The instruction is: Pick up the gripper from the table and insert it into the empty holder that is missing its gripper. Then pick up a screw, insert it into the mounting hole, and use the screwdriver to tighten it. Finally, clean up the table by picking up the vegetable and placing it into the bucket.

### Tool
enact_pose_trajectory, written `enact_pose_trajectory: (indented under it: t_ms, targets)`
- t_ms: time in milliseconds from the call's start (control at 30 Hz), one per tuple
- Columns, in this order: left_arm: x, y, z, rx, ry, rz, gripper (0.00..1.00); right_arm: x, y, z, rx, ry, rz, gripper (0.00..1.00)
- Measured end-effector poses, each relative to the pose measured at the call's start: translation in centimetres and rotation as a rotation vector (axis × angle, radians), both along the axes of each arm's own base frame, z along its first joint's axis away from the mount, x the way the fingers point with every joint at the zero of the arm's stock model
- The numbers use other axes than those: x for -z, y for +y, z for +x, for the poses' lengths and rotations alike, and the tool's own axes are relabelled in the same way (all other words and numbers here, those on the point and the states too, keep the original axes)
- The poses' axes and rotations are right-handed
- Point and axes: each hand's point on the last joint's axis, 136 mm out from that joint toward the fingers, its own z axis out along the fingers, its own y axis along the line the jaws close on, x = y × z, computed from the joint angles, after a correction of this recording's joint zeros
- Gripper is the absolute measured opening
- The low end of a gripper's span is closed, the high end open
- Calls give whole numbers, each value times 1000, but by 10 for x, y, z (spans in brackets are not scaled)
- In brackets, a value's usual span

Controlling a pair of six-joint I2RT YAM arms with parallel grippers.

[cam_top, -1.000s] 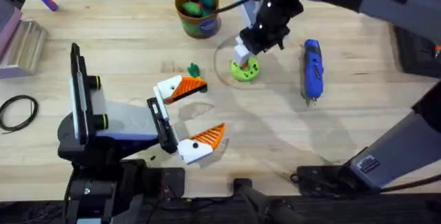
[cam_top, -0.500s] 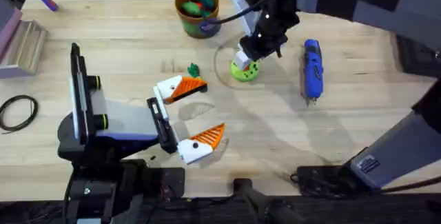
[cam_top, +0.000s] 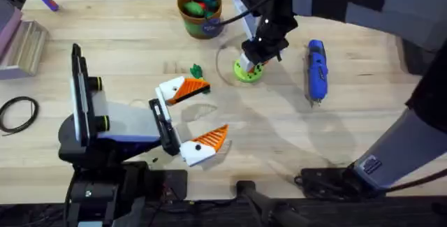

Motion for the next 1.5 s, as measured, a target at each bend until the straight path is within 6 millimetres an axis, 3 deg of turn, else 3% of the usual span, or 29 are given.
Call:
enact_pose_trajectory:
  t_ms: [133, 467, 567, 700, 1167, 1300, 1500]
  targets:
    - [0, 0, 0, 0, 0, 0, 987, 0, 0, 0, 3, 2, 0, 295]
    - [0, 0, 0, 0, 0, 0, 986, 0, -1, -2, 3, 6, -3, 227]
    - [0, 0, 0, 0, 0, 0, 986, 0, -1, -2, 3, 8, -4, 102]
    - [0, 0, 0, 0, 0, 0, 986, 0, -1, -2, 3, 8, -4, 19]
    - [0, 0, 0, 0, 0, 0, 986, -1, -2, -3, 6, 10, -5, 7]
    - [0, 0, 0, 0, 0, 0, 986, -20, -6, -11, 6, 5, -2, 7]
    - [0, 0, 0, 0, 0, 0, 986, -94, -4, -7, 6, -125, 75, 7]
